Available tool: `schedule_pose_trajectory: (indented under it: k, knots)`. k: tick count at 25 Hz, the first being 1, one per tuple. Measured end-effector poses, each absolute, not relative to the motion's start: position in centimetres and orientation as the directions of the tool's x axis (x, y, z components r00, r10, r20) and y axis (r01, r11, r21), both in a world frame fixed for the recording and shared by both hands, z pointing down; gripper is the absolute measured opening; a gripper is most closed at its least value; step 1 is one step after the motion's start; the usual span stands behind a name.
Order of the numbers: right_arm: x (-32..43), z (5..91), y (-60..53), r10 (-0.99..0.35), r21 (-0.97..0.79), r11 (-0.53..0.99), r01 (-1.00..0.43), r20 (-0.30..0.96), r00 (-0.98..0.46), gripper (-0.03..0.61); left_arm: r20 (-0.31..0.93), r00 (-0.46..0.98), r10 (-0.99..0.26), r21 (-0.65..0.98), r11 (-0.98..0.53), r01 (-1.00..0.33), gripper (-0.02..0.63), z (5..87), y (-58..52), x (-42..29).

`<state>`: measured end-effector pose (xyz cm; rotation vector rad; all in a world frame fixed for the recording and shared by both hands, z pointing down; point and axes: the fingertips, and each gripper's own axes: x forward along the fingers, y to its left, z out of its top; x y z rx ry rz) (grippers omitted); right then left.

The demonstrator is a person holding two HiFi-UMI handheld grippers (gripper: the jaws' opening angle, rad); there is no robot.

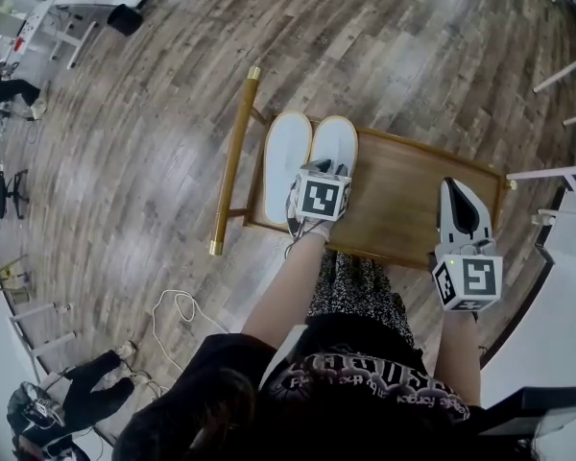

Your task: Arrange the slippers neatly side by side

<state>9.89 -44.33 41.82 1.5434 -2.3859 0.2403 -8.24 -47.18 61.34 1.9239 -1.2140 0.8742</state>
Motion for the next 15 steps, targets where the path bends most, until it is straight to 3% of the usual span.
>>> schedule_pose_trajectory:
  k: [6,15]
  knots:
    - [10.0,41.7,-44.2,-0.864,0.016,0.411,-0.911,0.324,-0.384,0.005,0.814,0.339,-0.471,0.185,-0.343,-0.921,0.202,60.7,-46.6,-8.5]
    - [9.5,41.3,-44.2,-0.863,0.011,0.424,-0.906,0.310,-0.400,0.005,0.684,0.421,-0.596,0.175,-0.426,-0.888,0.201,52.9,-45.4,-8.4]
